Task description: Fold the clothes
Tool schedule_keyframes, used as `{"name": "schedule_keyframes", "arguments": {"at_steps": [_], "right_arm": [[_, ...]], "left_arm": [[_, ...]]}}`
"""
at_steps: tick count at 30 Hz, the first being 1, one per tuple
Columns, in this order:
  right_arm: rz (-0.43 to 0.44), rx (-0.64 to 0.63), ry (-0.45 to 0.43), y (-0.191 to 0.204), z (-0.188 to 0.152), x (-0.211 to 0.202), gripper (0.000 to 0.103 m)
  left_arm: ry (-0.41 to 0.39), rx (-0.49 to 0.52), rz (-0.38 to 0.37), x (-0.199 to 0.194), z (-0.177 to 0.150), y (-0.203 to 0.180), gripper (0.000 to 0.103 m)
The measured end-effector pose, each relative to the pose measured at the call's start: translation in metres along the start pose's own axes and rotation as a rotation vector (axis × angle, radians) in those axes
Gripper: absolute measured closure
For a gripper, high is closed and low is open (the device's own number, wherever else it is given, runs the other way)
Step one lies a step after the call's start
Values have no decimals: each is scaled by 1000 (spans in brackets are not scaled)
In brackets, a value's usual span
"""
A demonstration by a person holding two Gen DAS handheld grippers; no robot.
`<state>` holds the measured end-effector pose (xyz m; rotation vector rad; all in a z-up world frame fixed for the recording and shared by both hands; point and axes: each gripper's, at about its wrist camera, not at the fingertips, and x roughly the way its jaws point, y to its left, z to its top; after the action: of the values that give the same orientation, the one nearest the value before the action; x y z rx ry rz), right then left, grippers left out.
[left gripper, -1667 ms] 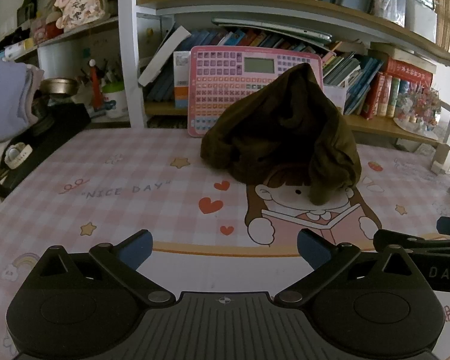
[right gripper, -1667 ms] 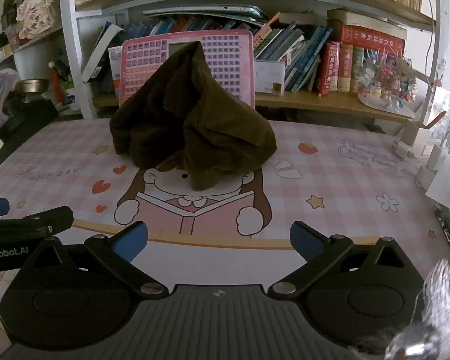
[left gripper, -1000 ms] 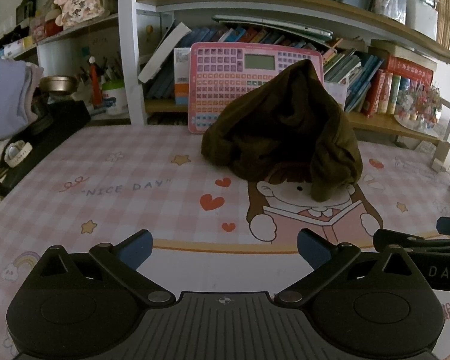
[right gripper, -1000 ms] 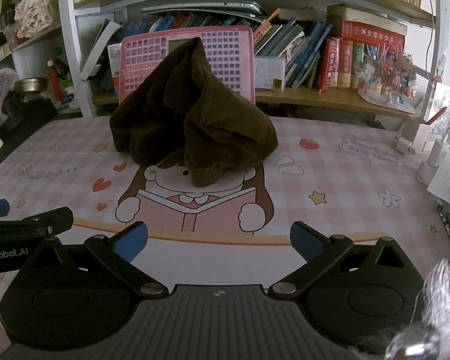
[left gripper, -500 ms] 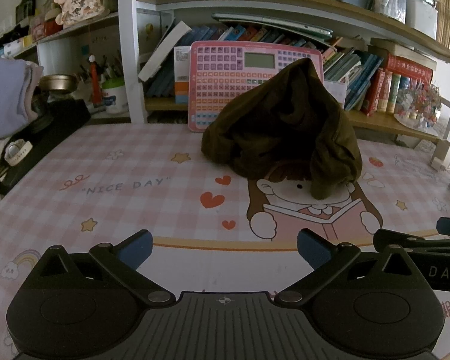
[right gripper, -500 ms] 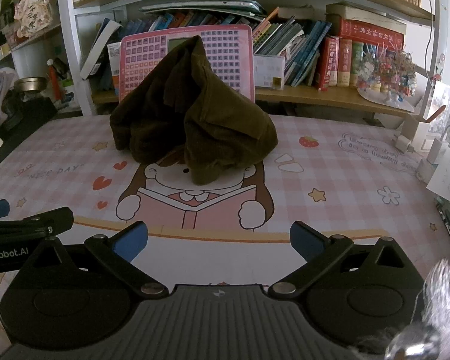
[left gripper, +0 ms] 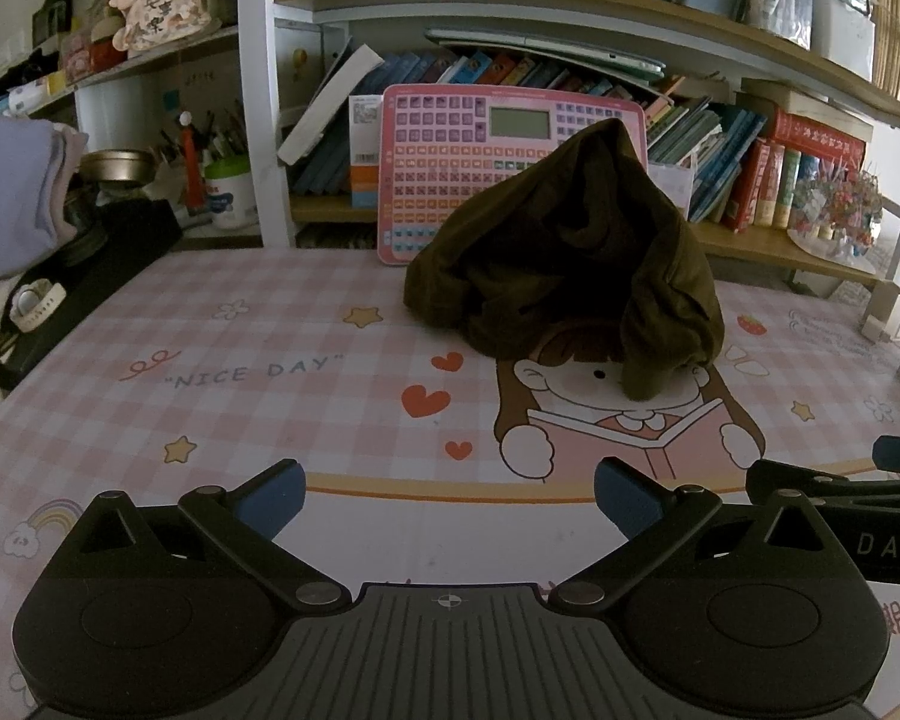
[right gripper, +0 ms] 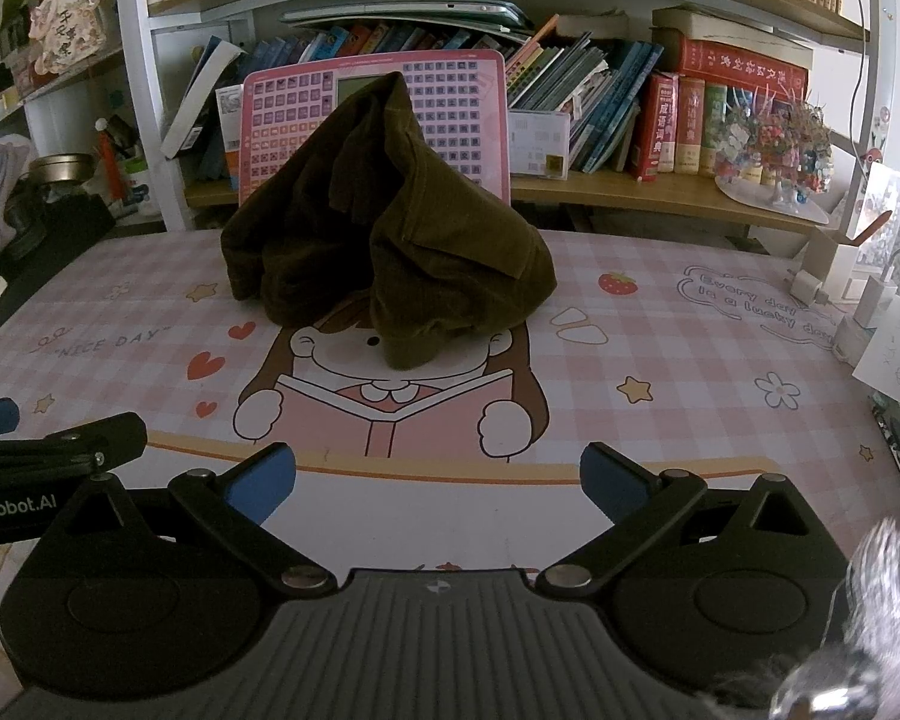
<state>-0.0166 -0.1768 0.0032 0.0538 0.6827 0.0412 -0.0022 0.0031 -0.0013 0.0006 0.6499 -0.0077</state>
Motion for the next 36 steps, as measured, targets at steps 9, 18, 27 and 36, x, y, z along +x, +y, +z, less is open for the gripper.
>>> {"name": "schedule_keyframes", "arguments": {"at_steps": [9, 18, 27, 36], "right_arm": [[0, 1, -1, 0, 0, 0, 1], [3, 2, -1, -1, 1, 1, 1], [6, 3, -3, -2, 1, 1, 1], [13, 4, 1, -2, 1, 0, 1]], "left_arm": [[-5, 1, 0, 0, 1, 0, 0], [-7, 3, 2, 0, 2, -1, 0], [-13, 5, 4, -2, 2, 0, 0], [-12, 2, 7, -2, 2, 0, 0]]}}
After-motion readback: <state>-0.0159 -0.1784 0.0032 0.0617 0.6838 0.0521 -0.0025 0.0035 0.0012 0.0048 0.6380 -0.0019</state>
